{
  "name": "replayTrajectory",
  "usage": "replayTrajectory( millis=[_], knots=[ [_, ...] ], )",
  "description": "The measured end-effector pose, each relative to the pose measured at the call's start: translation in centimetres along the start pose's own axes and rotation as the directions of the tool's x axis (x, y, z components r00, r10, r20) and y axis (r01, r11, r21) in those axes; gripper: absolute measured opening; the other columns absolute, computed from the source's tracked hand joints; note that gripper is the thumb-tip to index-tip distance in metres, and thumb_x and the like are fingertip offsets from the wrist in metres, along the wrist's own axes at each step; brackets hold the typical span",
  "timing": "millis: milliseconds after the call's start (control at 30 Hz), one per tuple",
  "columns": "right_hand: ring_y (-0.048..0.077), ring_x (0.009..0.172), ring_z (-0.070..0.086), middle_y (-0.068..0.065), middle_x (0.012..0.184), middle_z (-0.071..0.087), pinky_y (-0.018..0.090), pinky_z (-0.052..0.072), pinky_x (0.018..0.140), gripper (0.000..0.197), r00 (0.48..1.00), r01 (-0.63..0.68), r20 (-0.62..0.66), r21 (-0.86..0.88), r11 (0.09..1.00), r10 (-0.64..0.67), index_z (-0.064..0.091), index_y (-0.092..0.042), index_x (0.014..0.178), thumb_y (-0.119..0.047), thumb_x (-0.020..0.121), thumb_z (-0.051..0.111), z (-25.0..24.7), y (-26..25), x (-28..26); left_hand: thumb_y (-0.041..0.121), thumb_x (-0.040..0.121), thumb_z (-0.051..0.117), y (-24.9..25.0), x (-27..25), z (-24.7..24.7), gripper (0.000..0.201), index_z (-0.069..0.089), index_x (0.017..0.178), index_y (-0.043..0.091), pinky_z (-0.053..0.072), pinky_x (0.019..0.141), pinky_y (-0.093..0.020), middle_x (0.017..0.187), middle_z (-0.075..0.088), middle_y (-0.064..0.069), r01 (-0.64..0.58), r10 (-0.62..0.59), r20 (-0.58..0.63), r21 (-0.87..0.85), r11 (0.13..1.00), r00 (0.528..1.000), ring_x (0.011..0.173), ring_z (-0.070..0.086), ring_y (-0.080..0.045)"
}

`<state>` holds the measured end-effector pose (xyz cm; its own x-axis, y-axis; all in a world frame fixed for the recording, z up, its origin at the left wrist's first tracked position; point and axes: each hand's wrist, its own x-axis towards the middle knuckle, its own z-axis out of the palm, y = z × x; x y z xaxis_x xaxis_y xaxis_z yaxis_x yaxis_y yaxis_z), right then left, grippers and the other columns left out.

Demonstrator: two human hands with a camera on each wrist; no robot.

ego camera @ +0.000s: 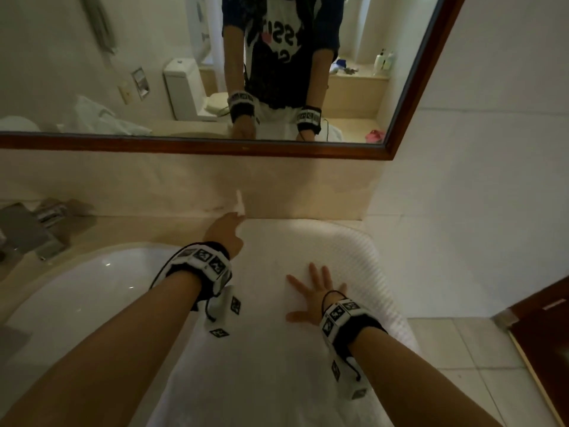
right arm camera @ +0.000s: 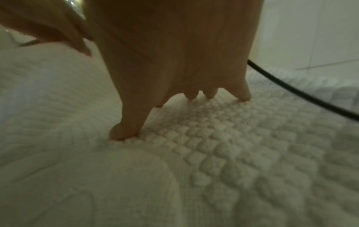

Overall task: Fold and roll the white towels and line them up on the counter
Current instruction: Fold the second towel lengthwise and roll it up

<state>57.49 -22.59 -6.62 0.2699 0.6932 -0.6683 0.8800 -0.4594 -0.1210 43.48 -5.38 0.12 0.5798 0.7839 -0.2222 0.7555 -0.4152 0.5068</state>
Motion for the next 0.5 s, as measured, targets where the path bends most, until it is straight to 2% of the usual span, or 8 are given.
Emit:
replayTrajectory(
  millis=[100, 200, 300, 367, 400, 433, 467, 500],
  knots=[
    [0.03, 0.142, -0.026, -0.002, 0.153, -0.031, 0.068, -0.004, 0.108, 0.085, 0.999, 0.039, -0.033, 0.013, 0.999, -0.038, -0.008, -0.049, 0.143, -0.071, 0.08, 0.044, 0.1, 0.4, 0.0, 0.002, 0.092, 0.044, 3.9, 0.9, 1.6, 0.06, 0.024, 0.147, 0.011, 0.01, 0.116, -0.026, 0.157, 0.014, -0.006, -0.104, 0.104, 0.024, 0.013, 0.994, 0.994, 0.144, 0.016, -0.022],
    [0.025, 0.144, -0.019, -0.004, 0.156, -0.022, 0.063, -0.002, 0.112, 0.075, 0.997, 0.069, -0.041, 0.075, 0.995, -0.066, -0.001, -0.042, 0.147, -0.064, 0.087, 0.039, -0.5, 1.7, 0.0, 0.002, 0.091, 0.045, 8.4, 1.7, 3.5, 0.061, 0.023, 0.148, 0.009, 0.012, 0.116, -0.026, 0.156, 0.016, -0.007, -0.148, 0.151, 0.069, -0.04, 0.988, 0.986, 0.143, 0.018, -0.023],
    [0.024, 0.146, -0.012, 0.002, 0.157, -0.017, 0.054, 0.001, 0.118, 0.079, 0.995, 0.099, -0.03, 0.113, 0.989, -0.096, -0.004, -0.023, 0.15, -0.05, 0.093, 0.044, -1.8, 2.4, -1.9, 0.005, 0.093, 0.045, 12.9, 2.4, 5.4, 0.061, 0.021, 0.148, 0.008, 0.014, 0.116, -0.028, 0.157, 0.015, -0.008, -0.2, 0.202, 0.108, -0.026, 0.979, 0.973, 0.144, 0.018, -0.024],
    [0.026, 0.146, 0.002, 0.006, 0.158, -0.003, 0.045, 0.007, 0.119, 0.074, 0.993, 0.104, -0.078, 0.253, 0.962, -0.087, -0.002, -0.011, 0.149, -0.037, 0.097, 0.043, -2.0, 3.4, -2.5, 0.006, 0.094, 0.043, 15.0, 2.6, 7.1, 0.061, 0.017, 0.149, 0.009, 0.013, 0.116, -0.027, 0.157, 0.012, -0.008, -0.23, 0.23, 0.127, -0.019, 0.973, 0.965, 0.144, 0.016, -0.023],
    [0.028, 0.144, 0.017, 0.008, 0.156, 0.014, 0.042, 0.014, 0.118, 0.063, 0.991, 0.105, -0.123, 0.423, 0.9, -0.058, 0.011, -0.006, 0.149, -0.03, 0.099, 0.041, -2.0, 4.3, -2.2, 0.006, 0.094, 0.044, 15.7, 2.7, 8.1, 0.063, 0.015, 0.149, 0.01, 0.014, 0.116, -0.026, 0.157, 0.013, -0.007, -0.23, 0.231, 0.13, -0.024, 0.973, 0.964, 0.144, 0.017, -0.022],
    [0.028, 0.137, 0.034, 0.012, 0.15, 0.033, 0.04, 0.026, 0.114, 0.05, 0.987, 0.107, -0.163, 0.625, 0.773, -0.006, 0.031, -0.004, 0.143, -0.025, 0.099, 0.041, -2.1, 5.4, -1.7, 0.006, 0.093, 0.045, 16.1, 2.8, 9.1, 0.065, 0.013, 0.15, 0.012, 0.016, 0.115, -0.025, 0.157, 0.015, -0.007, -0.224, 0.226, 0.132, -0.03, 0.974, 0.965, 0.143, 0.019, -0.021],
    [0.028, 0.124, 0.048, 0.014, 0.138, 0.049, 0.039, 0.038, 0.106, 0.04, 0.979, 0.103, -0.185, 0.804, 0.586, 0.082, 0.047, -0.004, 0.134, -0.022, 0.098, 0.042, -2.4, 6.6, -1.1, 0.006, 0.093, 0.045, 16.5, 2.9, 10.0, 0.065, 0.013, 0.15, 0.012, 0.018, 0.114, -0.025, 0.156, 0.018, -0.006, -0.223, 0.224, 0.134, -0.027, 0.975, 0.965, 0.142, 0.022, -0.021],
    [0.027, 0.11, 0.057, 0.014, 0.125, 0.059, 0.036, 0.046, 0.093, 0.036, 0.963, 0.112, -0.185, 0.935, 0.336, 0.196, 0.055, -0.004, 0.126, -0.023, 0.098, 0.044, -3.0, 7.8, -0.5, 0.007, 0.094, 0.044, 16.7, 3.0, 10.9, 0.061, 0.017, 0.149, 0.012, 0.02, 0.114, -0.025, 0.155, 0.021, -0.006, -0.225, 0.226, 0.148, -0.021, 0.974, 0.963, 0.141, 0.025, -0.021]
  ],
)
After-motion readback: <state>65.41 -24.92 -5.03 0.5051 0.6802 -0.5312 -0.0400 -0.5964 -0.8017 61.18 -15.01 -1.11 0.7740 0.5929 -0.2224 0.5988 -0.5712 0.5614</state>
